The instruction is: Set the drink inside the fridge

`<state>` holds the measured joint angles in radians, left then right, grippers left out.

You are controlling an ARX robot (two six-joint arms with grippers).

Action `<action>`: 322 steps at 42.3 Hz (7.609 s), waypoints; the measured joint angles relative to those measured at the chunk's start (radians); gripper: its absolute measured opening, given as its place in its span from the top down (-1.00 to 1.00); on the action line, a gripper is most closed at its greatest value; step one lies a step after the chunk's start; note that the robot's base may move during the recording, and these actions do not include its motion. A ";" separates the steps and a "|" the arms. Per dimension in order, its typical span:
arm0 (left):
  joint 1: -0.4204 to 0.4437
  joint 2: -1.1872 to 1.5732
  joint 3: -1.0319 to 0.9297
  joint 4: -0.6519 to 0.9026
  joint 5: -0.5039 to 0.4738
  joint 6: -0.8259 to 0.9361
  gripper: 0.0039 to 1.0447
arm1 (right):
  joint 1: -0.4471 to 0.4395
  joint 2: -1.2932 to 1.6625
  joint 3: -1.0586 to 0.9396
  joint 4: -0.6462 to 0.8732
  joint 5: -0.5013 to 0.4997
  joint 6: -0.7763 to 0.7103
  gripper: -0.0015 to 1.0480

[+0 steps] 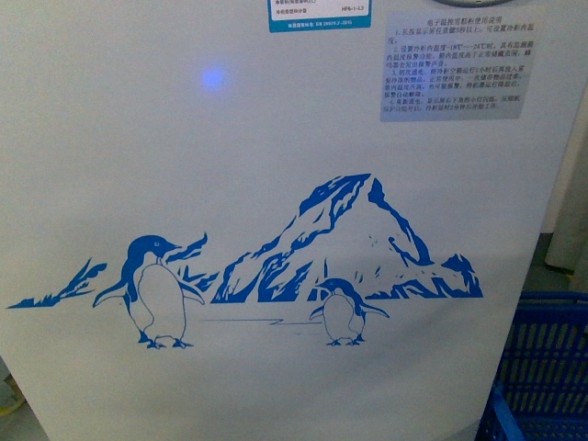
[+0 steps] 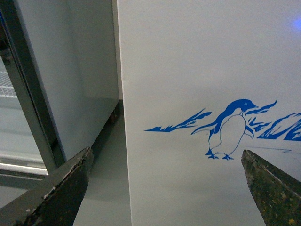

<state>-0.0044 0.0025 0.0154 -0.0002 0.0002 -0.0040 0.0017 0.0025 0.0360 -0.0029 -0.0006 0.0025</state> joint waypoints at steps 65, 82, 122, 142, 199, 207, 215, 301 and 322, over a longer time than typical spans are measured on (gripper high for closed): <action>0.000 0.000 0.000 0.000 0.000 0.000 -0.85 | -0.317 2.728 1.109 0.530 0.426 -0.358 -0.86; 0.000 0.000 0.000 0.000 0.000 0.000 -0.85 | -0.314 2.887 1.352 0.372 0.525 -0.256 -0.86; 0.000 0.000 0.000 0.000 0.000 0.000 -0.85 | -0.381 3.025 1.513 0.233 0.562 -0.084 -0.34; 0.000 0.000 0.000 0.000 0.000 0.000 -0.85 | -0.328 2.842 1.259 0.333 0.401 -0.101 0.18; 0.000 0.000 0.000 0.000 0.000 0.000 -0.85 | 0.032 0.417 0.547 -0.322 0.253 0.139 0.20; 0.000 0.000 0.000 0.000 0.000 0.000 -0.85 | -0.020 0.359 0.510 -0.262 0.260 0.136 0.21; 0.000 0.000 0.000 0.000 0.000 0.000 -0.85 | -0.052 0.349 0.449 -0.222 0.238 0.130 0.21; 0.000 0.000 0.000 0.000 0.000 0.000 -0.85 | 0.012 0.321 0.402 -0.178 0.266 0.101 0.22; 0.092 0.214 0.053 0.025 0.210 -0.045 -0.85 | 0.012 0.321 0.402 -0.175 0.267 0.100 0.22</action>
<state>0.0879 0.2161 0.0689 0.0250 0.2100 -0.0494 0.0139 0.3237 0.4377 -0.1783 0.2661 0.1024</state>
